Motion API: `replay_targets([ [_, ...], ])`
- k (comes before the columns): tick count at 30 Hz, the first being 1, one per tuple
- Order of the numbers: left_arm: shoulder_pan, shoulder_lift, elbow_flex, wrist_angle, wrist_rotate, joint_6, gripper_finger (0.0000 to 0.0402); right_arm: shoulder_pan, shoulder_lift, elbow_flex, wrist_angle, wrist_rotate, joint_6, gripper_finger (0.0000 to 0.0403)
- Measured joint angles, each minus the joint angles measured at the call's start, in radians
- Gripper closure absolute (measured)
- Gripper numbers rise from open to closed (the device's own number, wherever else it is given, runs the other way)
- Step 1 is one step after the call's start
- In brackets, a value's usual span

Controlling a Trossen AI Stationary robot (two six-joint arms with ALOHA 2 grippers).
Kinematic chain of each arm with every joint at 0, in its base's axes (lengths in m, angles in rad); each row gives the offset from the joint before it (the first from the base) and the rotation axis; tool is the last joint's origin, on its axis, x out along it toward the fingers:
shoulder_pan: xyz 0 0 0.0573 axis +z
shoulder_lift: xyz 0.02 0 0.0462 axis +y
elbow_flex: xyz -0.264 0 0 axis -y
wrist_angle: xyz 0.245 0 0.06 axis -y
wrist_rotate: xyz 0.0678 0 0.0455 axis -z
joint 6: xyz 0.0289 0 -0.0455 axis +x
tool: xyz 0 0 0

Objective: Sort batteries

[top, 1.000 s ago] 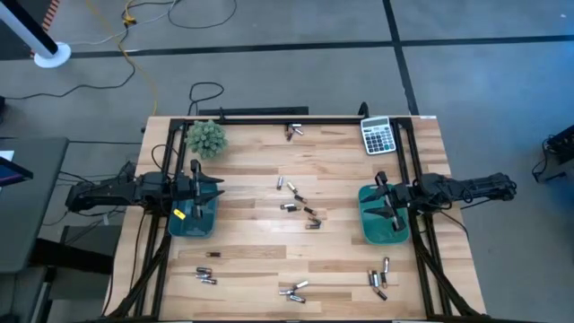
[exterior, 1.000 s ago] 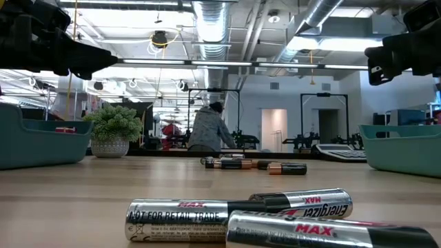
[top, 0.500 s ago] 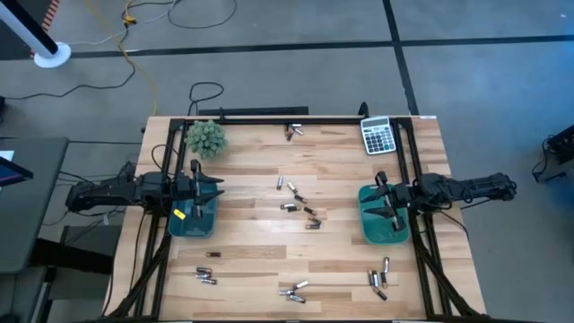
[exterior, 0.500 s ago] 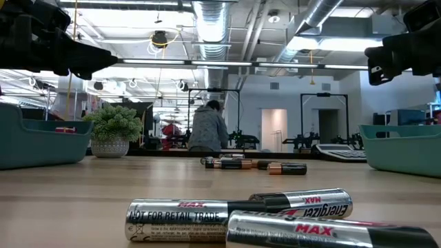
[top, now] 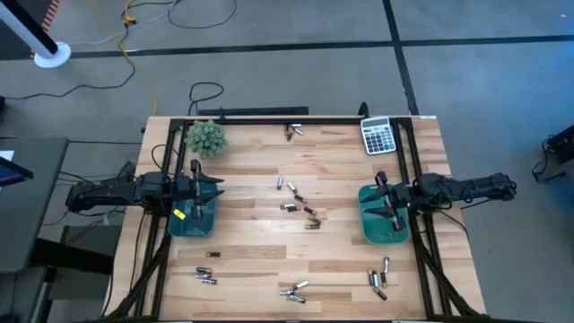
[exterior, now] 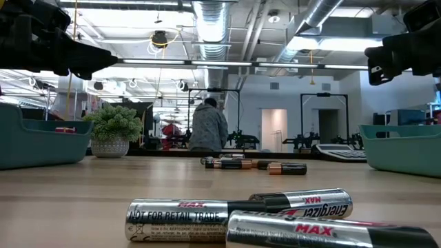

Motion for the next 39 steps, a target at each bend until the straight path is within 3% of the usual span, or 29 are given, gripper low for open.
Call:
replay_targets([
  [14,0.000,0.000,0.000,0.001,0.000,-0.001,0.0255,0.000,0.000,0.000,0.000,0.000,0.000,0.0251],
  [20,0.000,0.000,0.000,0.010,0.000,-0.149,0.0255,0.000,0.000,0.000,0.000,0.000,0.000,0.0251],
  [28,0.000,0.000,0.001,0.014,0.000,-0.204,0.0255,0.000,0.000,0.000,0.000,0.000,0.000,0.0251],
  [34,0.000,0.001,0.052,0.000,-0.001,-0.166,0.0255,0.000,0.000,0.000,0.000,0.000,0.000,0.0251],
  [39,0.000,0.024,0.118,-0.001,-0.061,-0.176,0.0255,0.000,0.000,0.000,0.000,0.000,0.000,0.0251],
])
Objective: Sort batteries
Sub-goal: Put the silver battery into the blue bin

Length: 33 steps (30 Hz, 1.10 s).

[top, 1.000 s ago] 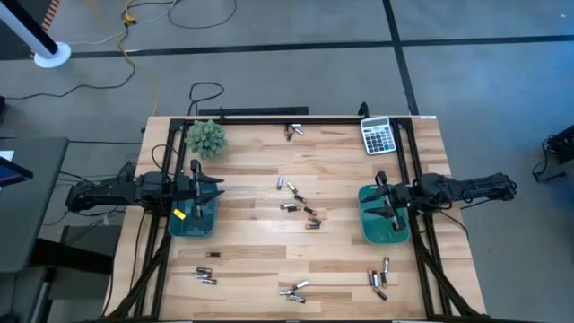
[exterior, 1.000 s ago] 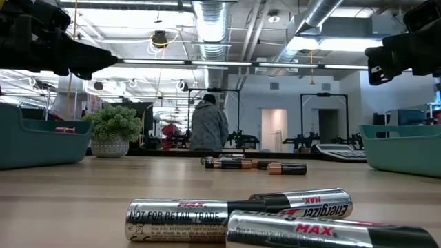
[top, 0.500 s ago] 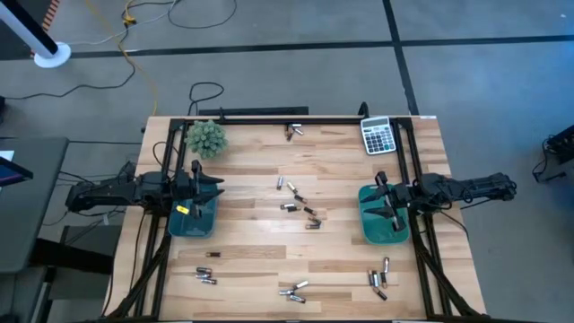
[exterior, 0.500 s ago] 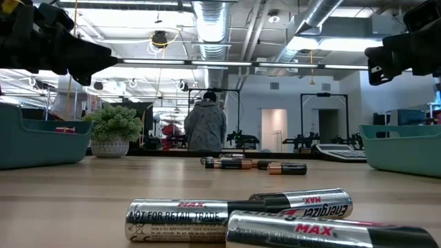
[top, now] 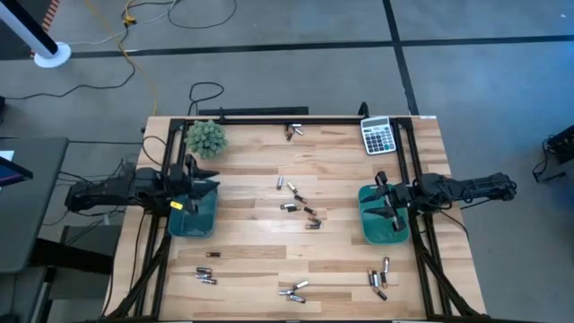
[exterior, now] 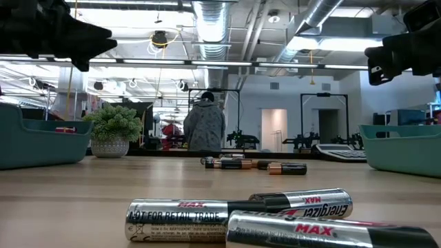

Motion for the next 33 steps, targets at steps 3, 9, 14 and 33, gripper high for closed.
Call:
replay_targets([
  [3,0.000,0.049,0.043,0.007,-0.032,-0.092,0.0255,0.000,0.000,0.000,0.000,0.000,0.000,0.0251],
  [9,0.000,0.235,0.154,-0.050,-0.039,-0.146,0.0255,0.000,0.000,0.000,0.000,0.000,0.000,0.0251],
  [14,0.000,0.445,0.284,-0.137,-0.039,-0.138,0.0255,0.000,0.000,0.000,0.000,0.000,0.000,0.0251],
  [33,0.049,1.267,0.761,-0.284,-0.123,-0.490,0.0255,0.000,0.000,0.000,0.000,0.000,0.000,0.0251],
])
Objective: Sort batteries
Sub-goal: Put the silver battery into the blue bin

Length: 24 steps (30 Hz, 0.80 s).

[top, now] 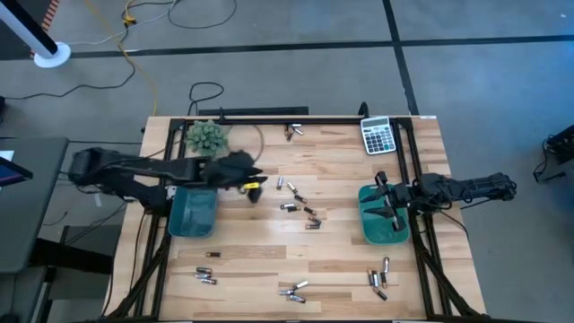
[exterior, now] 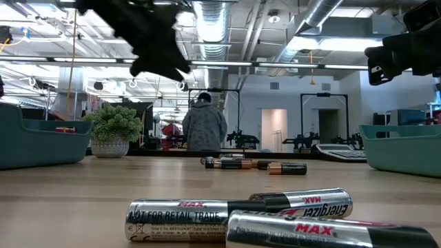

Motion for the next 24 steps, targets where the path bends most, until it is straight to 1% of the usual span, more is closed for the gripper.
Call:
replay_targets([
  [7,0.068,0.305,0.283,-0.246,-0.003,-0.200,0.0255,0.000,0.000,0.000,0.000,0.000,0.000,0.0251],
  [12,0.096,0.476,0.424,-0.319,0.081,-0.264,0.0255,0.000,0.000,0.000,0.000,0.000,0.000,0.0251],
  [15,0.105,0.553,0.476,-0.348,0.123,-0.314,0.0255,0.000,0.000,0.000,0.000,0.000,0.000,0.0251],
  [18,0.113,0.608,0.501,-0.405,0.147,-0.367,0.0255,0.000,0.000,0.000,0.000,0.000,0.000,0.0251],
  [24,0.129,0.636,0.504,-0.465,0.161,-0.409,0.0255,0.000,0.000,0.000,0.000,0.000,0.000,0.0251],
])
